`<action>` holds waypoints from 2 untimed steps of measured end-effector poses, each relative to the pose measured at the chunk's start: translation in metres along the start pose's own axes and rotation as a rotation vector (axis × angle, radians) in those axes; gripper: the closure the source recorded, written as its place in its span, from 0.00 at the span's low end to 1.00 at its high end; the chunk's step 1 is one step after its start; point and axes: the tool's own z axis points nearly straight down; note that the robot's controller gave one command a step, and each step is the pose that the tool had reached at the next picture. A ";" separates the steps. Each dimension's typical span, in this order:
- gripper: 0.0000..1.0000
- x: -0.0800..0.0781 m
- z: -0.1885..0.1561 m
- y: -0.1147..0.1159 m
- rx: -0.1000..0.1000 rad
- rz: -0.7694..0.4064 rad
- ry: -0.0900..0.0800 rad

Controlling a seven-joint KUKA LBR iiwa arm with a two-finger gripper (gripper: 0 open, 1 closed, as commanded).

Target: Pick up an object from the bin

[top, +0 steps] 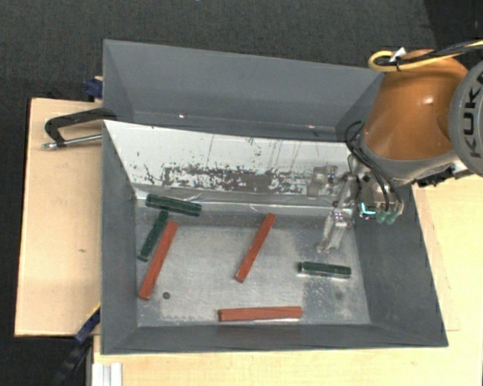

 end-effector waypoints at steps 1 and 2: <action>0.00 -0.002 -0.004 0.000 0.001 -0.001 -0.008; 0.00 0.020 0.046 -0.011 0.001 -0.066 -0.012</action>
Offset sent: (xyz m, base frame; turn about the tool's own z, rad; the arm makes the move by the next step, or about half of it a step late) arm -0.0570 -0.0284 -0.1263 -0.1625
